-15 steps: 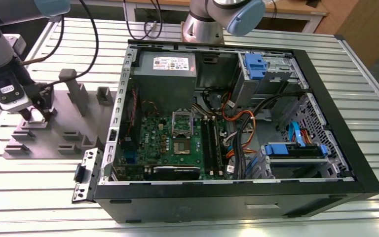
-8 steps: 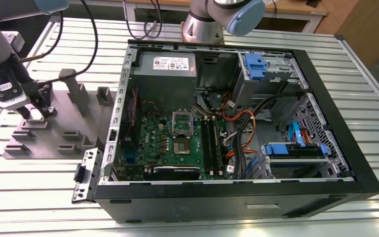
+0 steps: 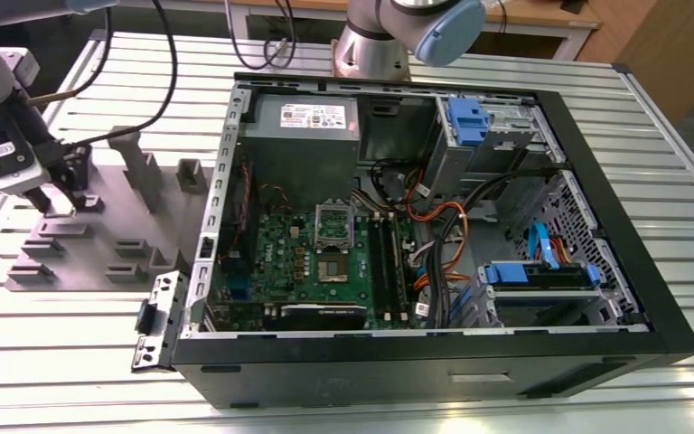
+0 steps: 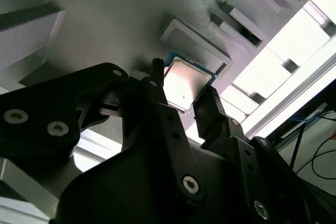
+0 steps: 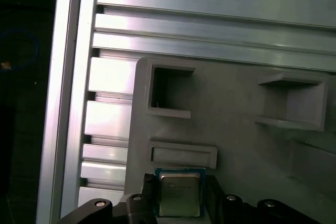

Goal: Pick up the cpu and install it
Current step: 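Pick up the cpu and move it towards the insertion slot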

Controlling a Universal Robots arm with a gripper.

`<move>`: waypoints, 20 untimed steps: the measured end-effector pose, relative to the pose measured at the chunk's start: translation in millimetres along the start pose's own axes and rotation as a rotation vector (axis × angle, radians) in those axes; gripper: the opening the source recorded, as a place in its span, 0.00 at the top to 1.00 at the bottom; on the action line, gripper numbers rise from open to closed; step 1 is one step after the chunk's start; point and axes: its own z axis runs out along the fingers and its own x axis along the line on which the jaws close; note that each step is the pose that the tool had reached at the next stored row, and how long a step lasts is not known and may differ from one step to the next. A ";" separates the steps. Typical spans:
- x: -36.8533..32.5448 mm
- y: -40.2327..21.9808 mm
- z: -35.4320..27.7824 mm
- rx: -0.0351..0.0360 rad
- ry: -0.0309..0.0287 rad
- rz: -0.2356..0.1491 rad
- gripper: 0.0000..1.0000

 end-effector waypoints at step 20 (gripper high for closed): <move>0.0 0.4 -18.7 0.0003 0.0011 0.000 0.53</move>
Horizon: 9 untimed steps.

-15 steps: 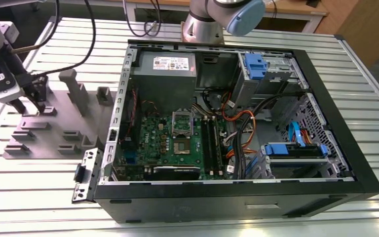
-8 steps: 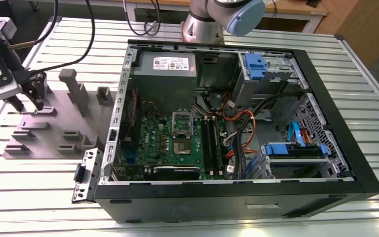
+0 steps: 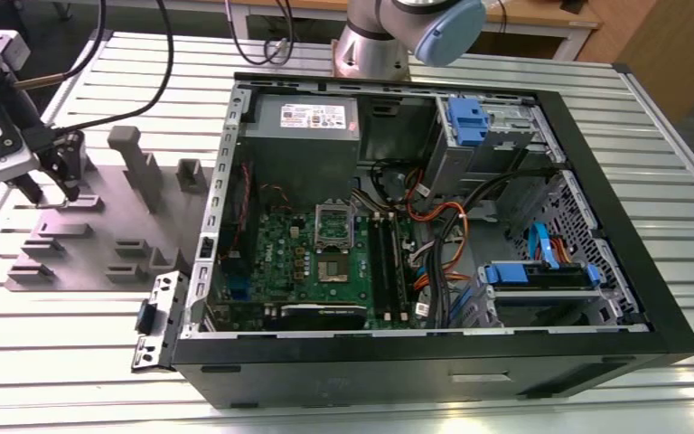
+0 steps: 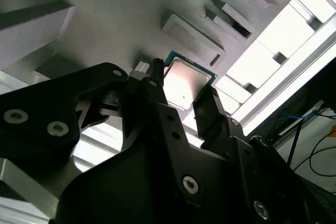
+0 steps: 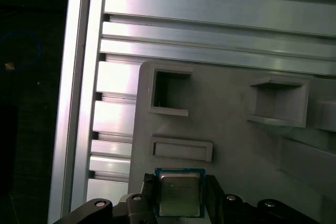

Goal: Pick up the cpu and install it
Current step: 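Pick up the cpu and move it towards the insertion slot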

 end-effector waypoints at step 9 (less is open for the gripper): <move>0.0 0.1 -6.5 0.0000 0.0000 0.000 0.53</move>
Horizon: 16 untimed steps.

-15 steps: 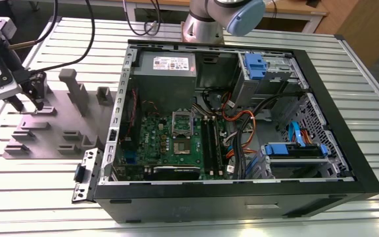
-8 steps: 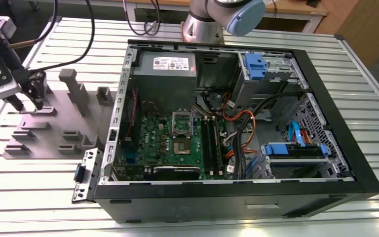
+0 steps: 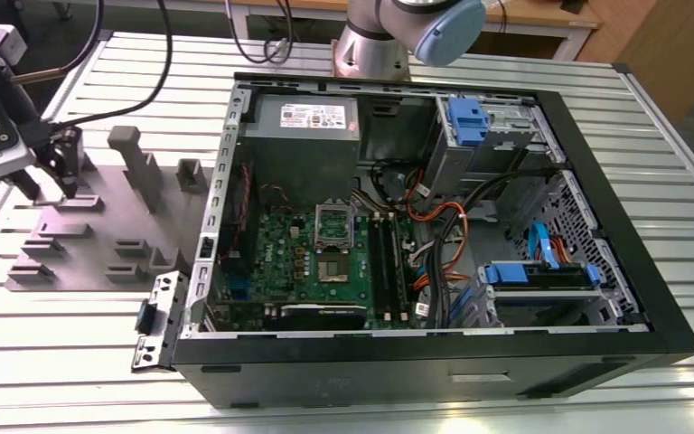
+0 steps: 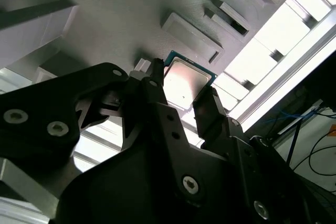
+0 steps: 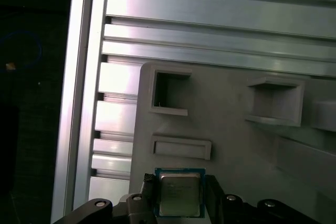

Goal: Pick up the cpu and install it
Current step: 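Pick up the cpu and move it towards the insertion slot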

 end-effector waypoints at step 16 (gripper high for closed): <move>0.0 0.4 -10.0 0.0002 0.0001 0.000 0.53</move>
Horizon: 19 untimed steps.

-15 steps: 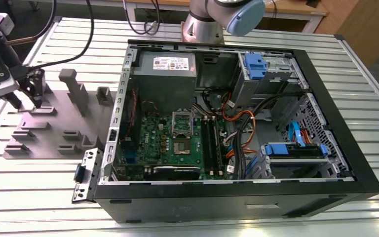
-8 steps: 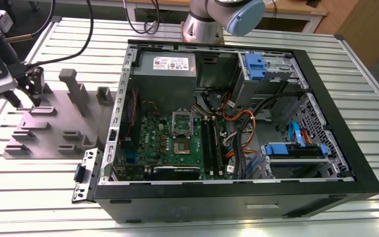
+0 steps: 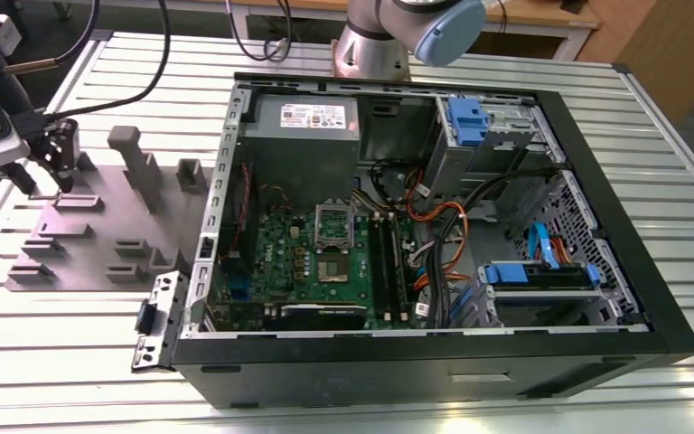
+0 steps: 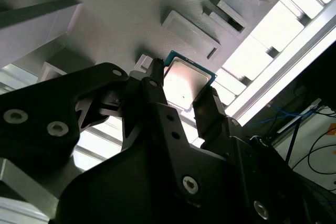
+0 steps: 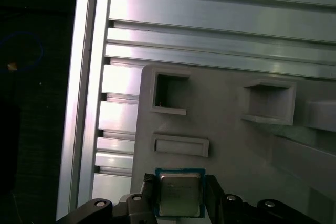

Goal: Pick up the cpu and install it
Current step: 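Pick up the cpu and move it towards the insertion slot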

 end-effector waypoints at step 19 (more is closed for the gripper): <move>0.0 0.0 -7.2 -0.0001 -0.0002 0.000 0.53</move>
